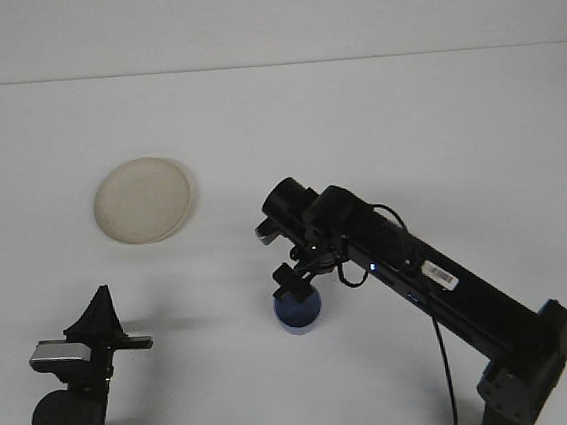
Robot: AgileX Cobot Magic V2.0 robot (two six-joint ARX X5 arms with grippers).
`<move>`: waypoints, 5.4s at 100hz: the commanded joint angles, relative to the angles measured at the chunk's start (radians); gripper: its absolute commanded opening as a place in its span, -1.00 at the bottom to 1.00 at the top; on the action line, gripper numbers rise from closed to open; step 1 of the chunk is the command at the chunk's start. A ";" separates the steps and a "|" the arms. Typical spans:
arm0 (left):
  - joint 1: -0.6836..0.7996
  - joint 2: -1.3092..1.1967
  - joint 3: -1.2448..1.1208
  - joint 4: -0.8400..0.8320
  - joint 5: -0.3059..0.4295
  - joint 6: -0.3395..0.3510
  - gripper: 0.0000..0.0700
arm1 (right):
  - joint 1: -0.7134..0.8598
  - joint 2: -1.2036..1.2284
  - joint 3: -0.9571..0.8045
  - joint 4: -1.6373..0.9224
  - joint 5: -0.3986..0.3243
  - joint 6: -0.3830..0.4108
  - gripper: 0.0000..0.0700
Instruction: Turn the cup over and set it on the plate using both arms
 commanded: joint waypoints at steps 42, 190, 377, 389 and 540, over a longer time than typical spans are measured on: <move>0.000 -0.001 -0.019 0.011 0.004 -0.006 -0.97 | -0.425 -0.296 -0.074 -0.020 0.000 -0.108 0.23; 0.000 -0.001 -0.019 0.011 0.004 -0.006 -0.97 | -0.672 -1.279 -1.172 1.014 0.000 -0.107 0.23; -0.003 0.790 0.995 -1.028 0.239 -0.080 -0.97 | -0.673 -1.279 -1.172 1.012 0.000 -0.106 0.23; -0.003 0.805 0.995 -1.028 0.238 -0.080 -0.97 | -0.673 -1.279 -1.172 1.012 0.000 -0.106 0.23; -0.637 1.342 1.303 -1.007 0.195 -0.235 0.36 | -0.673 -1.279 -1.172 1.012 0.000 -0.106 0.23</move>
